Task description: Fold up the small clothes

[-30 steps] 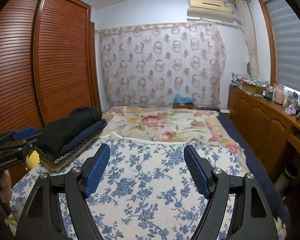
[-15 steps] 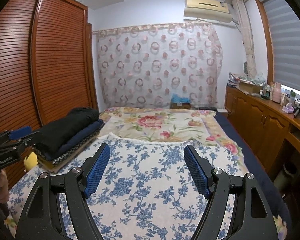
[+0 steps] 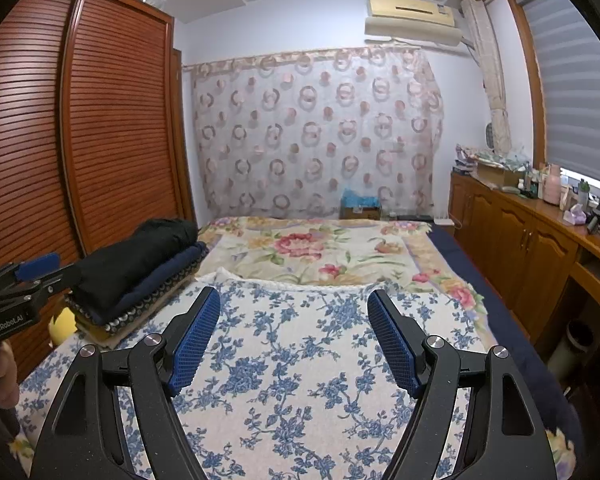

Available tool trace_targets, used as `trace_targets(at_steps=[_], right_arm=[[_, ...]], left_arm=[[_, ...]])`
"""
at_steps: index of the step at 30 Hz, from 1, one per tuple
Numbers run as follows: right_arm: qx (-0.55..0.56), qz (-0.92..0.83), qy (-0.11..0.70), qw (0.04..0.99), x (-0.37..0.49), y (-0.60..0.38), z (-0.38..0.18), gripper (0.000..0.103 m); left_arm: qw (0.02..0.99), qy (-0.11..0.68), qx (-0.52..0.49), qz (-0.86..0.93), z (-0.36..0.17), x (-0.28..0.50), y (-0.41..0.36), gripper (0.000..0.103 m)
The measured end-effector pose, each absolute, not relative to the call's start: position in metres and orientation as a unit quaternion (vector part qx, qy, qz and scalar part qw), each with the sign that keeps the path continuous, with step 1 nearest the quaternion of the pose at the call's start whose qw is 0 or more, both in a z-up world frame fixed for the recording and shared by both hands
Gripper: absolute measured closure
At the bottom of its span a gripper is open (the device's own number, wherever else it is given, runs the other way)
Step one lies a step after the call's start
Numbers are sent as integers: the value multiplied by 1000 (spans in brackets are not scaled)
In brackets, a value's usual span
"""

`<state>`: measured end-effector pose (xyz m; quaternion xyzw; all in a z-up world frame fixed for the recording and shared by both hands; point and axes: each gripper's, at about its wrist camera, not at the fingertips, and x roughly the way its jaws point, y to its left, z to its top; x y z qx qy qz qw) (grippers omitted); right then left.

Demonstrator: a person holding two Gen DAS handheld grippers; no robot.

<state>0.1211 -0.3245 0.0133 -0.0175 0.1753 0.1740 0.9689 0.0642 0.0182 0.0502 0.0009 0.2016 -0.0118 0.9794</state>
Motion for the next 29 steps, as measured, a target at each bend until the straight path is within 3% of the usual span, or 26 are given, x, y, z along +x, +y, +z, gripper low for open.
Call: trace_targets(at_steps=[29], right_arm=[[-15, 173, 174, 969, 122, -324, 14, 25]], left_arm=[[980, 199, 1, -13, 53, 63, 19, 46]])
